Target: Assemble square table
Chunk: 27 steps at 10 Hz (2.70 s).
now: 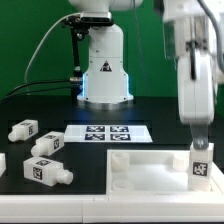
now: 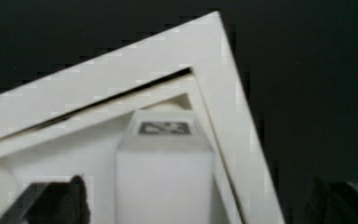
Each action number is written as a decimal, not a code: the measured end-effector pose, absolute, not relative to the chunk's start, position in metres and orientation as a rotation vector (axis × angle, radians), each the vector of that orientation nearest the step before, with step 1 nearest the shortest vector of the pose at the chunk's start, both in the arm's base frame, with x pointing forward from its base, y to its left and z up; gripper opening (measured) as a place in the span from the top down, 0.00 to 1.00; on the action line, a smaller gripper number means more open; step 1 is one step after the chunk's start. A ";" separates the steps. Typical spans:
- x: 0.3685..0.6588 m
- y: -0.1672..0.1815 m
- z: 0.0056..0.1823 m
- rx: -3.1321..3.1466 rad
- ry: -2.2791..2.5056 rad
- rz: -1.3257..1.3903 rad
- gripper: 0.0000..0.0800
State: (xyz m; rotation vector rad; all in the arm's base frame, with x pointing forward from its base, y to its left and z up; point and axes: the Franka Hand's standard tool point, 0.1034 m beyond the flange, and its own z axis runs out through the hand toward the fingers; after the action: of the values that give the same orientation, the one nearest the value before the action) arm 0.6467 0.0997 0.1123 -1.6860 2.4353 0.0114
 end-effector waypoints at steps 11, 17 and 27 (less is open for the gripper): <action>0.633 0.044 0.115 -1.983 2.147 -0.128 0.19; 0.602 -0.065 0.080 -1.697 2.352 -0.219 0.19; 0.558 -0.121 0.022 -1.672 2.382 -0.343 0.19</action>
Offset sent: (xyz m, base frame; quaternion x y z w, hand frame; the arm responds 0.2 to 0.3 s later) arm 0.0000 0.0000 0.0000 0.0000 0.0000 0.0000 1.0000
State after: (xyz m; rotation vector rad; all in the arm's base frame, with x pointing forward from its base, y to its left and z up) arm 0.5577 -0.1210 0.0218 -1.6718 2.3819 -0.3427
